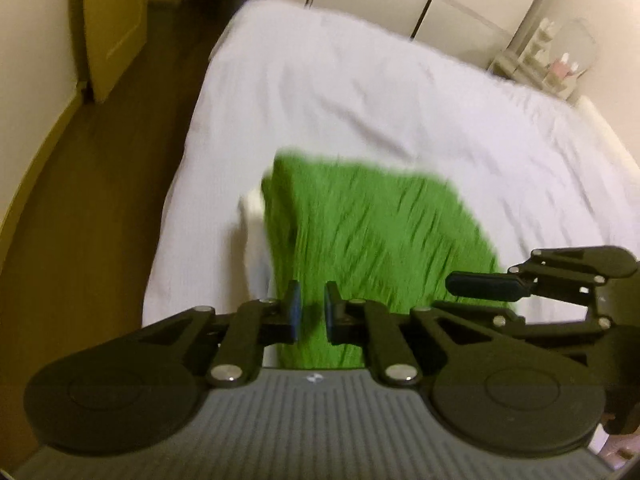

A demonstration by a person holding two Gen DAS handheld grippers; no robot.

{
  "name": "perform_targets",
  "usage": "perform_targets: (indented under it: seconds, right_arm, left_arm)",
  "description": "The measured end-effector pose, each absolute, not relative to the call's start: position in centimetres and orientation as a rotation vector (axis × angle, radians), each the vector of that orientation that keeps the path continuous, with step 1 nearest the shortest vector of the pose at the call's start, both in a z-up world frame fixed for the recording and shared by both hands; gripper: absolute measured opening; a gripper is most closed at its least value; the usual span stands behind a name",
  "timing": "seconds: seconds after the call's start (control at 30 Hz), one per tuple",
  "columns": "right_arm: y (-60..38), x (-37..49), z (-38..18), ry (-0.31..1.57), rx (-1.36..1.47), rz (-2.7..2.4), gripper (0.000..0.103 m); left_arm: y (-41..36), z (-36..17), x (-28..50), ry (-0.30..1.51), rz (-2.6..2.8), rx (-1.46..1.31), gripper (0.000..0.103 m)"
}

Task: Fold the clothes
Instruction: 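Carry the vest with both grippers and lay it on the folded clothes stack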

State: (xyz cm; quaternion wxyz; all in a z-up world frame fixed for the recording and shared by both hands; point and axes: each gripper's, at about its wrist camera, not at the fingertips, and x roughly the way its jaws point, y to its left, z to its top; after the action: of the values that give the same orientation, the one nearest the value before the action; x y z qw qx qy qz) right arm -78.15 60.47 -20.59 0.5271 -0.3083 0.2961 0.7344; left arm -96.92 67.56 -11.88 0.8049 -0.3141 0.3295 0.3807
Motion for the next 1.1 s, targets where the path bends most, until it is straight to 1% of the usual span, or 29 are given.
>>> perform_targets:
  seconds: [0.07, 0.13, 0.3, 0.33, 0.37, 0.4, 0.43, 0.47, 0.5, 0.53, 0.57, 0.63, 0.67, 0.7, 0.77, 0.83, 0.93, 0.97, 1.03, 1.1]
  right_arm:
    - [61.3, -76.7, -19.5, 0.718, -0.671, 1.717, 0.030]
    - [62.5, -75.8, -19.2, 0.762, -0.637, 1.658, 0.030]
    - [66.0, -73.5, -21.2, 0.824, -0.635, 1.529, 0.030]
    - [66.5, -73.2, -21.8, 0.842, -0.642, 1.519, 0.030]
    - [67.0, -73.1, -22.5, 0.861, -0.651, 1.510, 0.030]
    - [67.1, -73.2, -23.1, 0.876, -0.669, 1.506, 0.030]
    - [66.8, -73.2, -23.6, 0.874, -0.681, 1.505, 0.030]
    - [66.5, -73.2, -24.0, 0.871, -0.693, 1.504, 0.030]
    - [66.6, -73.4, -24.2, 0.866, -0.702, 1.502, 0.030]
    - [66.7, -73.7, -24.2, 0.857, -0.710, 1.501, 0.030]
    - [66.7, -73.7, -23.7, 0.857, -0.703, 1.503, 0.030]
    - [66.7, -73.5, -22.8, 0.856, -0.683, 1.507, 0.030]
    - [66.6, -73.0, -21.8, 0.845, -0.640, 1.511, 0.030]
    - [66.5, -72.6, -21.4, 0.824, -0.608, 1.511, 0.030]
    - [67.1, -72.2, -20.0, 0.771, -0.567, 1.510, 0.031]
    - [68.1, -71.8, -19.6, 0.785, -0.553, 1.504, 0.031]
    - [69.7, -71.7, -20.7, 0.814, -0.567, 1.487, 0.031]
    - [70.4, -71.7, -21.7, 0.855, -0.585, 1.498, 0.031]
    - [71.7, -71.8, -23.7, 0.944, -0.645, 1.515, 0.030]
    - [71.4, -71.9, -24.0, 0.917, -0.669, 1.543, 0.030]
  left_arm:
    - [68.5, -10.9, -96.3, 0.679, 0.802, -0.645, 0.009]
    - [69.6, -10.8, -95.1, 0.689, 0.791, -0.603, 0.009]
    - [71.8, -14.4, -94.4, 0.774, 0.764, -0.605, 0.011]
    - [72.1, -15.1, -94.7, 0.775, 0.764, -0.620, 0.014]
    - [72.3, -15.8, -95.1, 0.775, 0.765, -0.635, 0.021]
    - [72.6, -16.5, -95.6, 0.760, 0.765, -0.673, 0.023]
    - [72.7, -17.0, -96.3, 0.738, 0.768, -0.707, 0.028]
    - [72.9, -17.2, -96.6, 0.725, 0.772, -0.727, 0.028]
    - [73.0, -17.0, -96.8, 0.716, 0.775, -0.738, 0.028]
    - [72.9, -16.5, -96.8, 0.715, 0.775, -0.729, 0.024]
    - [72.8, -15.6, -96.7, 0.695, 0.769, -0.710, 0.014]
    - [72.6, -13.6, -96.4, 0.654, 0.757, -0.671, 0.012]
    - [72.4, -12.6, -96.3, 0.633, 0.751, -0.651, 0.008]
    - [72.6, -11.8, -96.0, 0.611, 0.746, -0.634, 0.007]
    - [73.0, -10.8, -95.6, 0.576, 0.729, -0.609, 0.007]
    - [73.9, -11.3, -94.5, 0.607, 0.726, -0.589, 0.007]
    - [75.6, -15.0, -93.2, 0.714, 0.726, -0.647, 0.006]
    - [75.8, -16.0, -93.1, 0.734, 0.734, -0.660, 0.006]
    - [76.1, -16.5, -93.8, 0.697, 0.755, -0.708, 0.006]
    - [75.4, -15.3, -94.6, 0.669, 0.770, -0.710, 0.005]
